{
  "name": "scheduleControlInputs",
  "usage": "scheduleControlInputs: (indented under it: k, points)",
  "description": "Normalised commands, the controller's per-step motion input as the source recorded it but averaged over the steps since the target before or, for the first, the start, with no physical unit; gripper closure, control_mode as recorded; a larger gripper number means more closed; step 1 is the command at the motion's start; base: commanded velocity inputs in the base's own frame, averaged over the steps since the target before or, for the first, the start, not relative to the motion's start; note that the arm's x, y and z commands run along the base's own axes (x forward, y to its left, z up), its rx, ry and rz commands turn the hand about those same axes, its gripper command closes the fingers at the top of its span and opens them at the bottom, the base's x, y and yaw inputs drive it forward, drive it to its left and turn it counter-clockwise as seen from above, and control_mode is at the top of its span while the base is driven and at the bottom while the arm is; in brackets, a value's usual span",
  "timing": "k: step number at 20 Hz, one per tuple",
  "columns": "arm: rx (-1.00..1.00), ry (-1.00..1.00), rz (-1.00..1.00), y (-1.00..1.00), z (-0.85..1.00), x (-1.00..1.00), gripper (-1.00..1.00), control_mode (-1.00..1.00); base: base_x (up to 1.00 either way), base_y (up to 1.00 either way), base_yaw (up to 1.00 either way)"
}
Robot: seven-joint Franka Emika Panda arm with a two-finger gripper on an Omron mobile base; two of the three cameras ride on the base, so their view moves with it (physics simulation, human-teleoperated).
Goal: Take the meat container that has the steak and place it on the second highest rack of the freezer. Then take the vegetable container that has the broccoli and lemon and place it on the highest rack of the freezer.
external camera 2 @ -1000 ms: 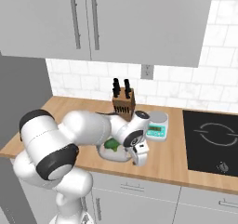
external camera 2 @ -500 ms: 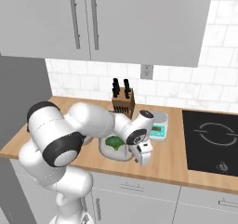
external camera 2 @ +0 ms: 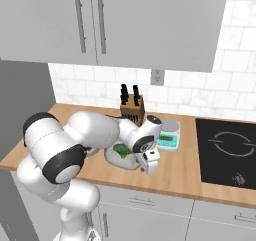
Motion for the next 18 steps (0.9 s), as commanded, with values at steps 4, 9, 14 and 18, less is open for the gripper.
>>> scheduleControlInputs:
  k: [4,9,14,18]
  points:
    - [-0.03,-0.39,0.01,0.36,0.05,-0.27,1.0,-1.0,0.0,0.0,0.0]
    - [-0.13,-0.47,0.05,0.37,0.1,-0.41,1.0,-1.0,0.0,0.0,0.0]
    - [-0.09,0.06,0.0,0.09,0.14,-0.09,1.0,-1.0,0.0,0.0,0.0]
    - [0.0,0.29,0.0,-0.07,0.94,0.0,1.0,-1.0,0.0,0.0,0.0]
